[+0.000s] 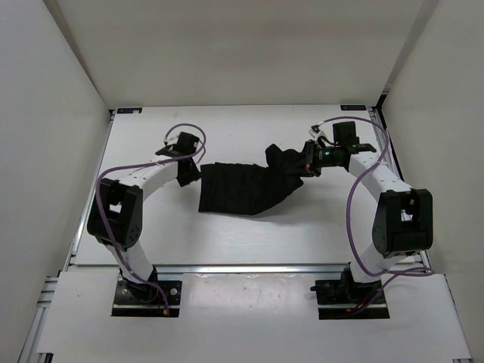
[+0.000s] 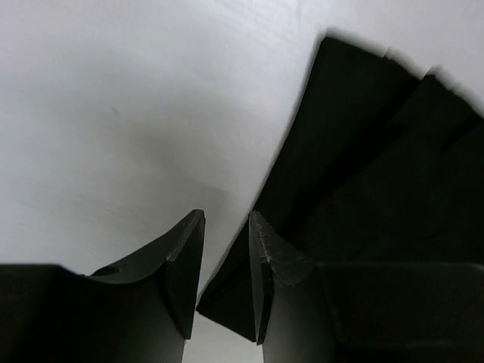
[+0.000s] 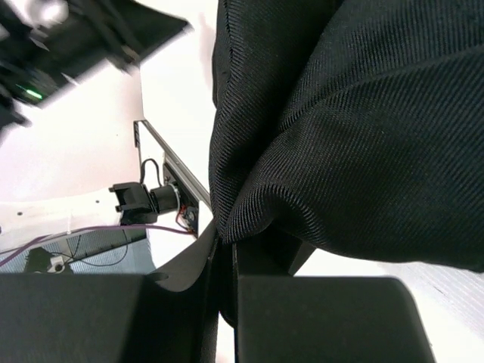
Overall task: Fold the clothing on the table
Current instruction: Fold the skirt
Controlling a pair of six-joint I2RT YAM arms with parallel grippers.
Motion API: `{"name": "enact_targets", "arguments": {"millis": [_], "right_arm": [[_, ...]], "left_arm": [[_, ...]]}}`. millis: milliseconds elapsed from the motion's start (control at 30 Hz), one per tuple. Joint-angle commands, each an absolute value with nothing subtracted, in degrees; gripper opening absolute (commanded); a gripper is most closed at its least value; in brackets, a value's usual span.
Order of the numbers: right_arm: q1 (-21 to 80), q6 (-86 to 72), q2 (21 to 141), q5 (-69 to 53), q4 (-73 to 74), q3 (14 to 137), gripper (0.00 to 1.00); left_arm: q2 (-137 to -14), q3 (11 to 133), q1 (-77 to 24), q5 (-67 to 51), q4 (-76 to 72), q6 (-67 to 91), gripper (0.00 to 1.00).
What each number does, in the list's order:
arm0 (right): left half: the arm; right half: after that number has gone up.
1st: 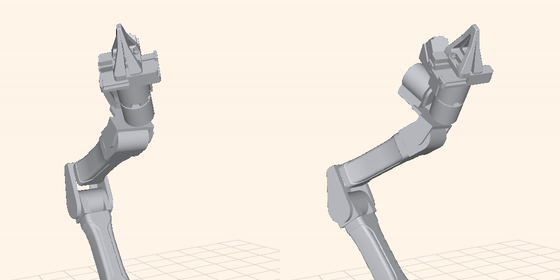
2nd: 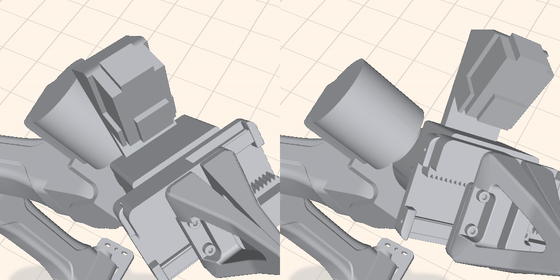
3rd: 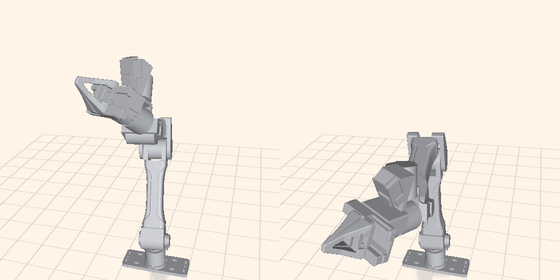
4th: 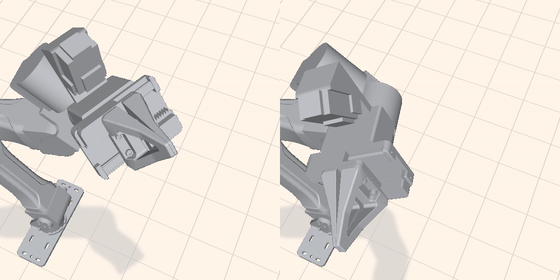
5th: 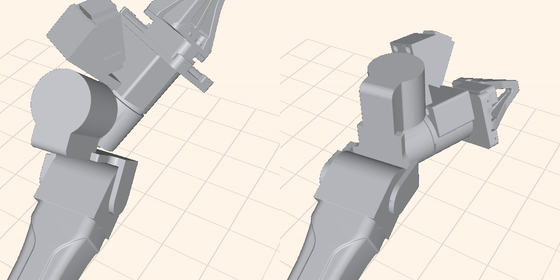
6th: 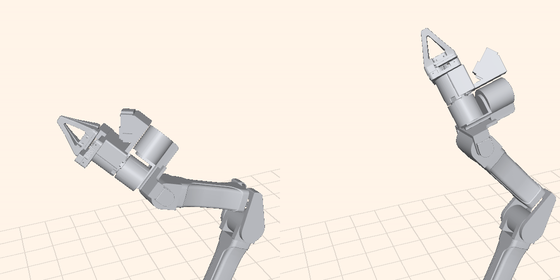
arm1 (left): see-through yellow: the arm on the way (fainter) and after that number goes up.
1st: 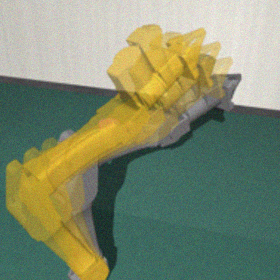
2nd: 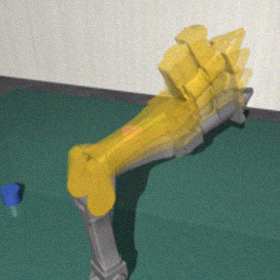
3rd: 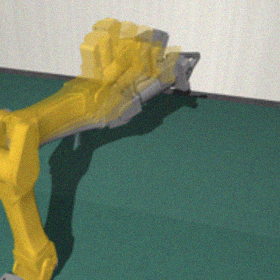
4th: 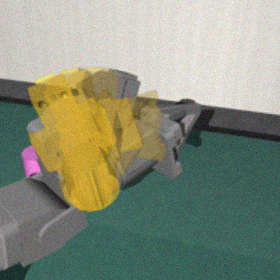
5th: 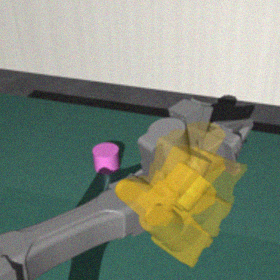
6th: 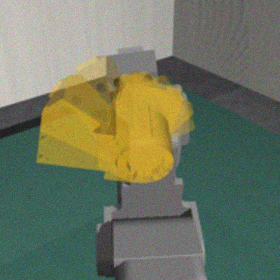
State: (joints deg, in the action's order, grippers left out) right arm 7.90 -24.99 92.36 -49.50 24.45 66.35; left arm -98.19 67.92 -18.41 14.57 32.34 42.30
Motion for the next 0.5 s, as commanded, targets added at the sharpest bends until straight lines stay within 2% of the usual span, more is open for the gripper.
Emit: {"name": "enact_targets", "arguments": {"millis": [0, 467], "right_arm": [[7.82, -24.43, 91.84, -50.44, 26.01, 70.05, 0.00], [16.25, -24.43, 99.66, -49.57, 30.32, 84.36, 0.00]], "left_arm": [[-99.48, 65.31, -23.46, 17.68, 34.02, 40.61, 0.41], [-109.42, 67.06, -30.40, 1.07, 26.90, 45.17, 0.41]]}}
